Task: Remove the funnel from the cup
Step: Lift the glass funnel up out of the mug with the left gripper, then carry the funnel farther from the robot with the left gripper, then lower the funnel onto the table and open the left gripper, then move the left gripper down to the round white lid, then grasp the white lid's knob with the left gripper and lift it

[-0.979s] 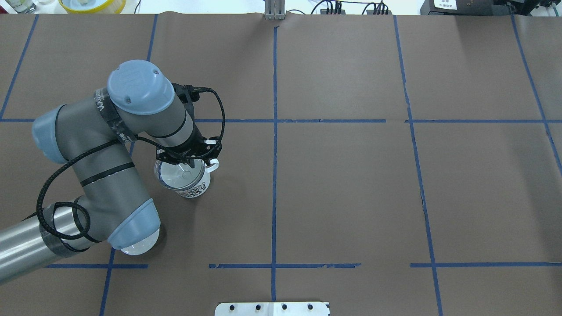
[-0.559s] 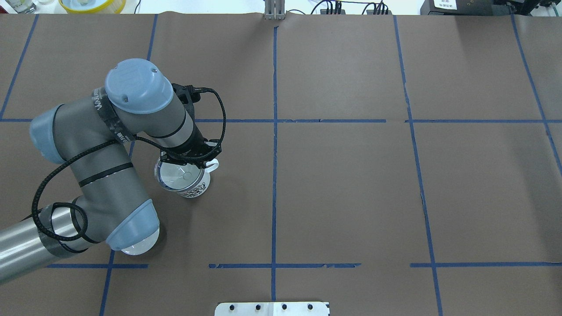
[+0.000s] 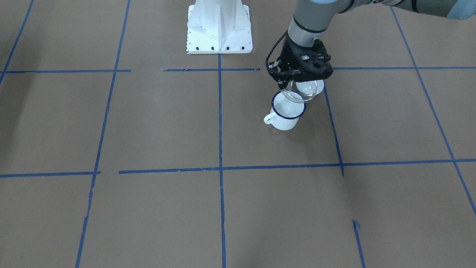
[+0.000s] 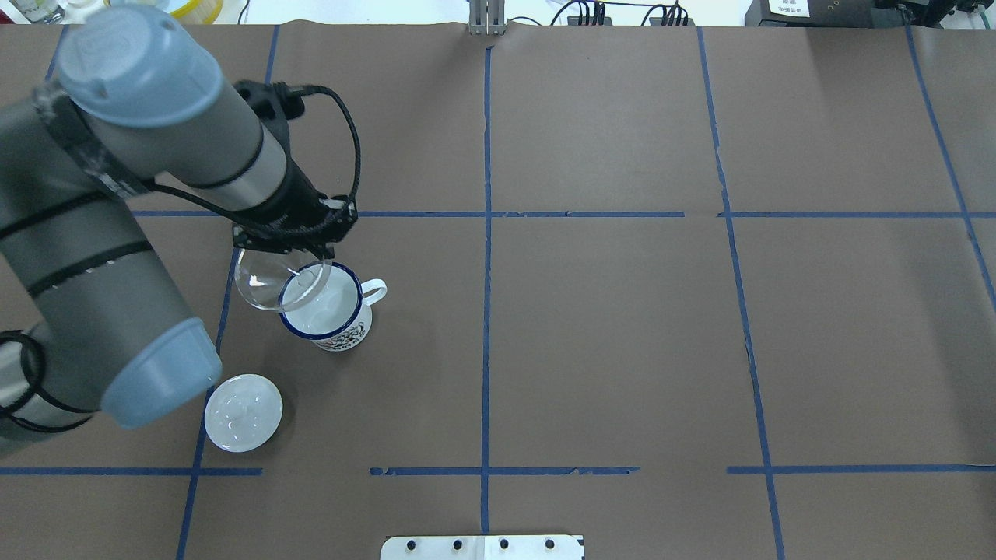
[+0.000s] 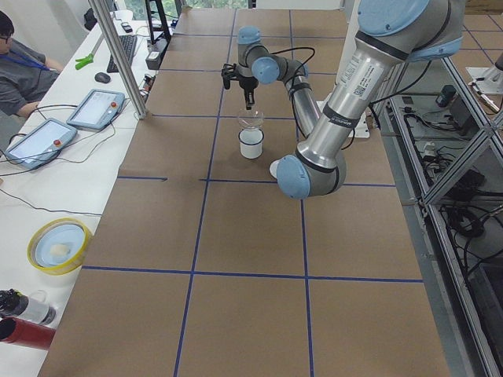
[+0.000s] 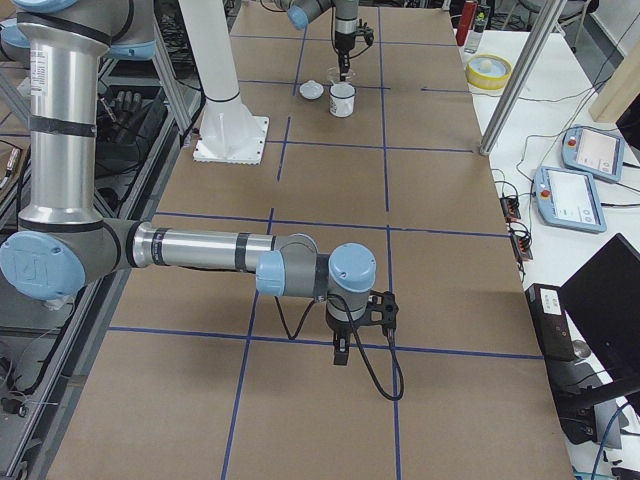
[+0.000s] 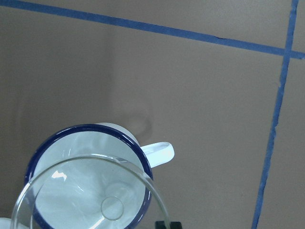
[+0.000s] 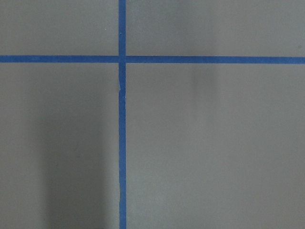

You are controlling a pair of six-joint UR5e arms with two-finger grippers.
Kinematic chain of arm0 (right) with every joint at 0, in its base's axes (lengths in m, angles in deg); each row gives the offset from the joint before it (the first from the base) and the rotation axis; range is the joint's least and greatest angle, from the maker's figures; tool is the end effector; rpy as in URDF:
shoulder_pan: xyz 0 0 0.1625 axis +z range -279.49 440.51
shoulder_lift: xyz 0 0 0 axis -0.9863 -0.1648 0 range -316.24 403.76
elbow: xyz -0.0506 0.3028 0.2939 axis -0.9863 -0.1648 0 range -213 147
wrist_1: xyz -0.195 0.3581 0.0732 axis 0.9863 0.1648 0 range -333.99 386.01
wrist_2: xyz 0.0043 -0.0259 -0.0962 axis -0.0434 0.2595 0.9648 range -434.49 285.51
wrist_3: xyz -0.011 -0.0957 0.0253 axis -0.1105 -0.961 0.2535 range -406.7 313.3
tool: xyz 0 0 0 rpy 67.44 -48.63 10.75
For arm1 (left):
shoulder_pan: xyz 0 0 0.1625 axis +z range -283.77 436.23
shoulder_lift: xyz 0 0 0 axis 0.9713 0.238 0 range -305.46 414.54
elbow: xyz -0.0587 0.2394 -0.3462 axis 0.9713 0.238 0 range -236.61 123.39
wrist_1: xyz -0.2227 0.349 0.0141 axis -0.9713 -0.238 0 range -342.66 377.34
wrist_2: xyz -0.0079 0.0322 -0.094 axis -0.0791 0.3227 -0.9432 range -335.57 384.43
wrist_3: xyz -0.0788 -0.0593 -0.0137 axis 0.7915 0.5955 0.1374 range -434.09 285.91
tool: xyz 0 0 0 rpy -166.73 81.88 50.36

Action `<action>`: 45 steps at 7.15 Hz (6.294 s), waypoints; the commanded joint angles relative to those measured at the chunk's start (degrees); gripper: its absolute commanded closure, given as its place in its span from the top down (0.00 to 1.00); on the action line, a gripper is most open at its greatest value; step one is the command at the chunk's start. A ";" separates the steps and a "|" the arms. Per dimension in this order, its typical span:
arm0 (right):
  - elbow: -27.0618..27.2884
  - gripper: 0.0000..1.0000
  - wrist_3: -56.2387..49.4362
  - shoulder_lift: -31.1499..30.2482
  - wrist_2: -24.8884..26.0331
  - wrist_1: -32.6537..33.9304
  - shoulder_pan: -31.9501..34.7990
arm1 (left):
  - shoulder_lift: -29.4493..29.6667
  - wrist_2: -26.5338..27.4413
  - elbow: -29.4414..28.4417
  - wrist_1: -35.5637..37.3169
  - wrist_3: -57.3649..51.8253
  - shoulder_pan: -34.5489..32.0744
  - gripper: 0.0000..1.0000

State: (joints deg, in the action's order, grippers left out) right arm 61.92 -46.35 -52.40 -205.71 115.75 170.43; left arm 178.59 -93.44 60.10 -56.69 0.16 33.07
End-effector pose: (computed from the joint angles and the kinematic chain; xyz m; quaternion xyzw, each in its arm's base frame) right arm 0.0671 -0.4451 0.6701 -0.0094 -0.3520 0.0052 0.9360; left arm 0.3508 -0.4479 0.1647 -0.0121 0.4315 -0.1235 0.8935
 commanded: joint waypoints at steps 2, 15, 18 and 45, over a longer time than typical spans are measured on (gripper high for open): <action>0.00 1.00 0.00 0.00 0.00 0.00 0.00 | 1.03 9.62 0.55 -8.60 16.55 -5.88 0.00; 0.00 1.00 0.00 0.00 0.00 0.00 0.00 | 1.20 40.53 -47.54 -64.66 45.98 -0.70 0.80; 0.00 1.00 0.00 0.00 0.00 0.00 0.00 | 0.32 38.17 -40.73 -63.97 34.96 -2.18 1.00; -0.09 1.00 0.00 0.00 0.00 0.00 0.00 | -33.17 9.94 0.54 -32.49 4.67 17.76 0.29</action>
State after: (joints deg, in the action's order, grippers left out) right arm 61.88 -46.35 -52.39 -205.71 115.75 170.43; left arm 145.61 -83.57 60.51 -89.18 4.83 50.97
